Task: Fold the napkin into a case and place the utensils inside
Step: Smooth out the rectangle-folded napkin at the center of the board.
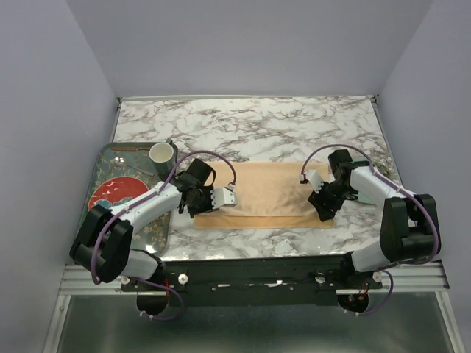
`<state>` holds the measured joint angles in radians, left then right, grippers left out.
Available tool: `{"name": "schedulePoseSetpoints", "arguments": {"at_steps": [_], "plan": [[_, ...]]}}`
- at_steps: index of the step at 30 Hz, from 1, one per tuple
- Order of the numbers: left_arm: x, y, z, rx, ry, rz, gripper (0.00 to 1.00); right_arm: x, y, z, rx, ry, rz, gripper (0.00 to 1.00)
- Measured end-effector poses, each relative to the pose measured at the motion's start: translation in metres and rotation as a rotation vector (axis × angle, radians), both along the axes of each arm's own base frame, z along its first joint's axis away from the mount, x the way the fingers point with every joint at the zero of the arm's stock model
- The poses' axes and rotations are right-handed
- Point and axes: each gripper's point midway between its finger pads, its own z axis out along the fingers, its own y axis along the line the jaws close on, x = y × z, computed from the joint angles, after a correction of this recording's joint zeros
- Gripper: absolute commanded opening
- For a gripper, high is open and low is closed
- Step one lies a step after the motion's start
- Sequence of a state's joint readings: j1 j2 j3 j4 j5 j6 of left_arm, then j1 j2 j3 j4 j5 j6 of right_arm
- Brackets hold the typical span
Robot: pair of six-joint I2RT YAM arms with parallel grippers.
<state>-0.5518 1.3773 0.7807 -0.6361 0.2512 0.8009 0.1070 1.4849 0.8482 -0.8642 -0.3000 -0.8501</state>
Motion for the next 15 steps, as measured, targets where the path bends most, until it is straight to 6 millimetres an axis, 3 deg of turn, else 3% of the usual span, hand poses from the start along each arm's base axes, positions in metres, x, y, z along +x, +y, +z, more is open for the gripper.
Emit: {"name": "schedulePoseSetpoints", "arguments": {"at_steps": [6, 15], "plan": [[0.0054, -0.0039, 0.0044, -0.010, -0.004, 0.017, 0.00, -0.0020, 0.0025, -0.0080, -0.005, -0.005, 0.037, 0.57], [0.0055, -0.0038, 0.0033, -0.007, 0.000, 0.018, 0.28, 0.0055, -0.0011, -0.0103, -0.032, -0.037, 0.053, 0.37]]}}
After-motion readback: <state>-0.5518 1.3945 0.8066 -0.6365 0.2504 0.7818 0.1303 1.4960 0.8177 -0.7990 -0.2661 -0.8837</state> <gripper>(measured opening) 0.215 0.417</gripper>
